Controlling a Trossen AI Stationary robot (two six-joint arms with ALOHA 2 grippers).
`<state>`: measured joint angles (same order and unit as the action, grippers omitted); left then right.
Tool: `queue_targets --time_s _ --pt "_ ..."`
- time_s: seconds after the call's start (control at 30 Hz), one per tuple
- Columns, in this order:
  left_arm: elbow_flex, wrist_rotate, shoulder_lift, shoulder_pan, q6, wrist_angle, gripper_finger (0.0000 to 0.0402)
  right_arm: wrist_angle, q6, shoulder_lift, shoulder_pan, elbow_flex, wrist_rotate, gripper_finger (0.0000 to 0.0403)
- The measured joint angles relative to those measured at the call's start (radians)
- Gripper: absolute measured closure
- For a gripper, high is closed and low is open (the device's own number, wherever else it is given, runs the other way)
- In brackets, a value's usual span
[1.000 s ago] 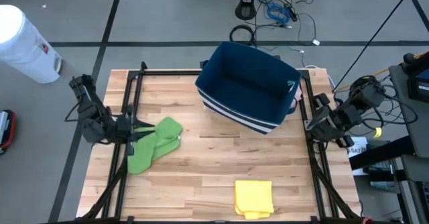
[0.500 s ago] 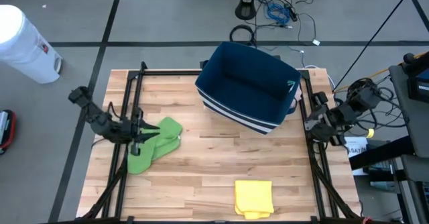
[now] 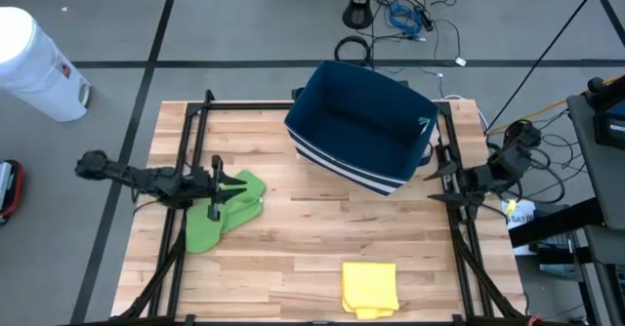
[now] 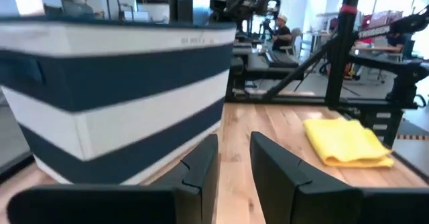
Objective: Fold towel
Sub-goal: Fold the yellow towel
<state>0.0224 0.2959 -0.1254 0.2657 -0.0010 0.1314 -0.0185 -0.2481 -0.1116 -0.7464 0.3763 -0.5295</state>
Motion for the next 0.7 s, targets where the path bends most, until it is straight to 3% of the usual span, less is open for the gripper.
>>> queue_targets --time_s 0.33,0.7 --pt "-0.015 -0.238 -0.179 -0.205 -0.045 0.112 0.0308 0.180 0.113 -0.146 0.000 -0.135 0.089 0.0225" --pt "-0.015 -0.306 -0.450 -0.291 -0.049 0.296 0.0308 0.254 0.311 -0.411 0.001 -0.168 0.201 0.0231"
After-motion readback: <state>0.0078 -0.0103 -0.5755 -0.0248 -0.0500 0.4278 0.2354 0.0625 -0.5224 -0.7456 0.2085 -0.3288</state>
